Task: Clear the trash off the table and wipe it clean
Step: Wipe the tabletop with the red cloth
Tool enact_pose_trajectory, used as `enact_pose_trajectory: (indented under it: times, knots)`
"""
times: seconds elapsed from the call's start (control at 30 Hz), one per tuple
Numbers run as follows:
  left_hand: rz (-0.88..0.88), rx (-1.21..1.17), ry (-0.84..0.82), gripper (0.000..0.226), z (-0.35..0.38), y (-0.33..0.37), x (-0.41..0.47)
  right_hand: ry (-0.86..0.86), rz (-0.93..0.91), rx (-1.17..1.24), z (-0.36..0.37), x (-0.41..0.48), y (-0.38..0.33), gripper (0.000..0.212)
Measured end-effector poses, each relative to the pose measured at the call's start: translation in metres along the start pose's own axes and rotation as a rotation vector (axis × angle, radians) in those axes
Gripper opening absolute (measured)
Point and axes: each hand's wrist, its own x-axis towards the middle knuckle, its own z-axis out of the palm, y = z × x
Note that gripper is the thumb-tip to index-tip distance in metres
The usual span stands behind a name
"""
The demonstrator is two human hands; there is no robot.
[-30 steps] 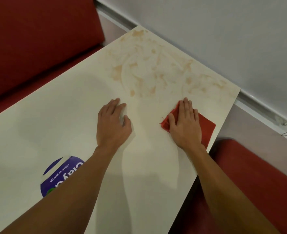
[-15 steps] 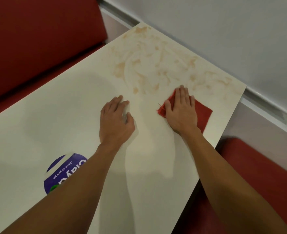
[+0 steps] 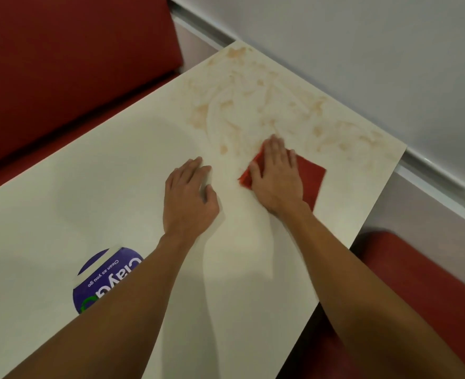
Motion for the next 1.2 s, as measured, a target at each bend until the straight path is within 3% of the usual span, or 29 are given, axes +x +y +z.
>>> enact_pose_trajectory:
  times: [0.07, 0.13, 0.23, 0.33, 0.43, 0.53, 0.63, 0.77, 0.97, 1.2]
  knots:
    - [0.006, 0.02, 0.0, 0.049, 0.0, 0.0, 0.0, -0.038, -0.244, -0.024, -0.003, -0.028, -0.004, 0.071]
    - [-0.001, 0.034, 0.017, 0.047, -0.001, 0.001, -0.001, -0.065, -0.376, -0.034, -0.007, -0.058, 0.015, 0.069]
    - [-0.033, 0.038, 0.034, 0.046, -0.002, 0.002, -0.001, -0.019, -0.189, -0.052, -0.008, -0.044, 0.042, 0.07]
    - [-0.051, 0.05, 0.033, 0.045, -0.002, 0.002, -0.001, 0.008, 0.05, -0.015, -0.001, 0.004, 0.015, 0.076]
    - [-0.067, 0.083, 0.042, 0.044, -0.002, 0.002, -0.001, -0.02, -0.127, -0.024, 0.003, 0.008, -0.012, 0.074]
    - [-0.064, 0.078, 0.054, 0.043, -0.002, 0.002, -0.002, -0.079, -0.374, -0.035, -0.005, -0.035, 0.019, 0.07]
    - [-0.074, 0.068, 0.059, 0.042, -0.002, 0.002, -0.001, -0.042, -0.21, -0.048, -0.009, -0.029, 0.048, 0.071]
    - [-0.084, 0.056, 0.063, 0.043, -0.002, 0.003, -0.001, 0.0, 0.043, -0.009, 0.001, 0.023, 0.01, 0.075]
    - [-0.095, 0.058, 0.065, 0.045, -0.002, 0.002, -0.001, -0.053, -0.249, -0.023, 0.0, -0.031, 0.007, 0.071]
    - [-0.115, 0.103, 0.027, 0.048, -0.009, -0.007, 0.02, -0.018, -0.154, -0.059, 0.004, -0.055, 0.023, 0.07]
